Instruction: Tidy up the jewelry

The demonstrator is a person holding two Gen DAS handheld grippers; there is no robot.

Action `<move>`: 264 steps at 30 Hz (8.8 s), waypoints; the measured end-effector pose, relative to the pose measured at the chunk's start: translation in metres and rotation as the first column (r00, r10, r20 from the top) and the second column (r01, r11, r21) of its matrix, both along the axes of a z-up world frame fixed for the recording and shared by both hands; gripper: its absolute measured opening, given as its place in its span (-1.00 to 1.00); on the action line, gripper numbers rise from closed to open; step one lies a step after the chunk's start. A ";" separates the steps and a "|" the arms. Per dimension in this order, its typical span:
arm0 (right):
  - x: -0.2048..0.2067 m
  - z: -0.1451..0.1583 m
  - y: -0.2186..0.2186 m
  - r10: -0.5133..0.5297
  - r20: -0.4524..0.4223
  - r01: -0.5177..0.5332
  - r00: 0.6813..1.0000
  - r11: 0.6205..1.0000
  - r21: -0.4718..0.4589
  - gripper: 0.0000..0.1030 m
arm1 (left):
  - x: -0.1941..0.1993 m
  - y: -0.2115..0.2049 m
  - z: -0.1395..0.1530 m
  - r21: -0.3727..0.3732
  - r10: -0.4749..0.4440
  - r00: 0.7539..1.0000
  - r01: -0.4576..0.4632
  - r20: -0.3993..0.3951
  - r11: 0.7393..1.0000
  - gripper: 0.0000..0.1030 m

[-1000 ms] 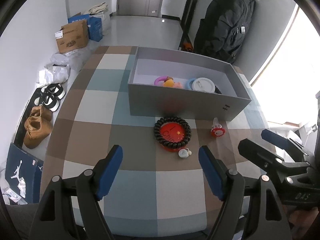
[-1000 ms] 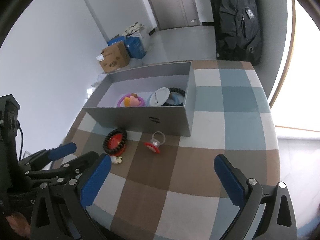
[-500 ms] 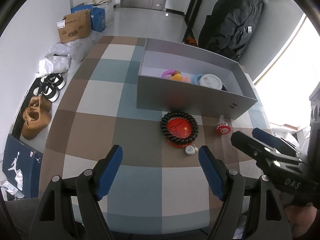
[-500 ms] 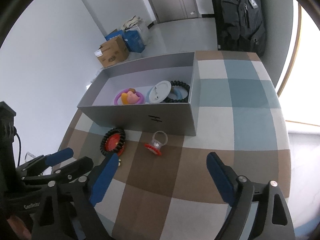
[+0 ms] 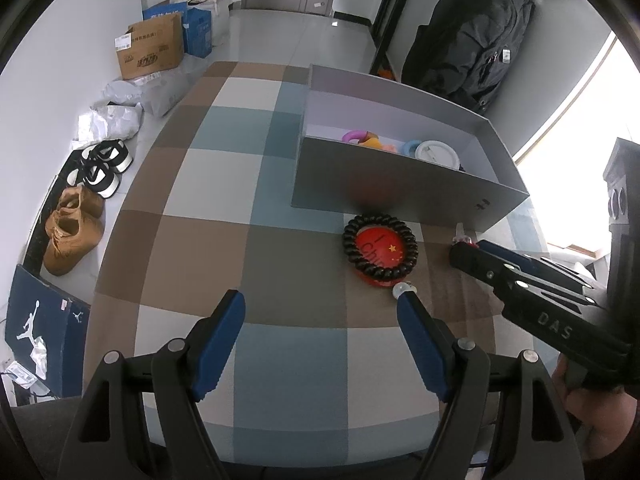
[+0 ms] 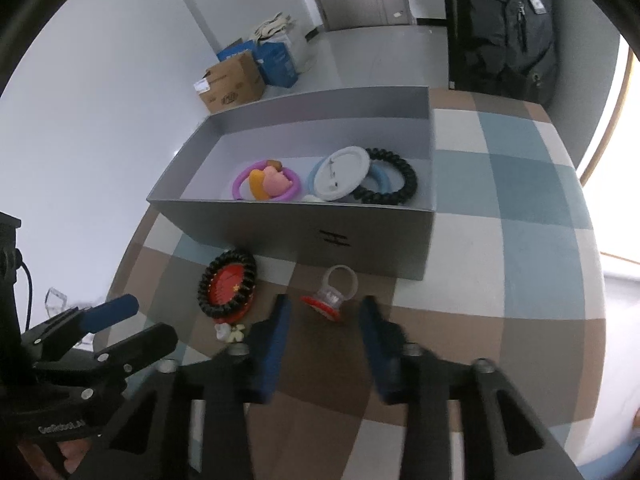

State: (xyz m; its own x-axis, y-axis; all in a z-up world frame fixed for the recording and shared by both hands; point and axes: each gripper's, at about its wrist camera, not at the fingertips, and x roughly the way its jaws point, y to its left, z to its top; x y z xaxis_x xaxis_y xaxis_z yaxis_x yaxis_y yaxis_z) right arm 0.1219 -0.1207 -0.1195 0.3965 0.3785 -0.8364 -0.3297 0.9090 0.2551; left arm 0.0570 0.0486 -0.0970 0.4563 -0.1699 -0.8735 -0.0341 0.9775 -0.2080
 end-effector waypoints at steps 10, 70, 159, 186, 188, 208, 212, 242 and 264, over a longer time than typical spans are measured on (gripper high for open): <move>-0.001 0.001 0.001 -0.010 0.010 0.010 1.000 1.000 -0.007 -0.64 | 0.001 -0.005 0.001 -0.036 -0.031 1.000 0.031 0.006 0.999 0.45; -0.025 0.051 -0.069 -0.145 0.067 0.132 0.987 0.976 0.171 -0.64 | -0.013 -0.038 0.037 -0.145 -0.091 0.986 0.111 0.139 0.983 -0.87; 0.004 0.074 -0.045 -0.106 0.166 0.072 0.980 0.977 0.201 0.81 | 0.058 0.006 0.056 -0.146 0.029 0.984 -0.003 0.176 0.989 0.34; -0.013 0.026 0.017 0.025 0.073 -0.028 0.997 0.999 0.040 0.94 | 0.007 0.047 0.039 -0.002 0.087 0.974 -0.089 0.207 0.996 0.49; -0.012 0.021 0.026 0.042 0.062 -0.043 0.997 0.999 0.023 0.94 | 0.008 0.053 0.036 -0.016 0.099 0.976 -0.098 0.193 0.995 0.50; 0.002 -0.008 0.079 0.113 0.063 -0.106 0.992 0.989 -0.099 0.68 | 0.013 0.088 0.021 -0.110 0.173 0.980 -0.162 0.100 0.981 0.50; 0.001 -0.008 0.083 0.128 0.082 -0.115 0.988 0.982 -0.149 0.43 | 0.015 0.084 0.023 -0.082 0.160 0.981 -0.152 0.108 0.985 0.50; -0.013 0.015 0.025 0.073 0.088 -0.069 0.993 0.996 -0.052 -0.19 | 0.014 0.037 0.016 0.031 0.007 0.995 -0.011 0.100 0.999 0.50; -0.033 0.044 -0.049 -0.064 0.115 0.061 0.991 0.998 0.032 -0.25 | 0.012 -0.035 0.005 0.067 -0.169 0.983 0.164 0.074 0.984 0.50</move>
State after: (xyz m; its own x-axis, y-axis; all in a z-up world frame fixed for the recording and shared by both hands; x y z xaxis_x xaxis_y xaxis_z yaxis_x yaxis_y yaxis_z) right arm 0.0890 -0.1701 -0.0756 0.5135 0.3730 -0.7728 -0.3014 0.9216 0.2446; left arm 0.0690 0.0132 -0.0918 0.4936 -0.1976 -0.8469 0.1446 0.9789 -0.1442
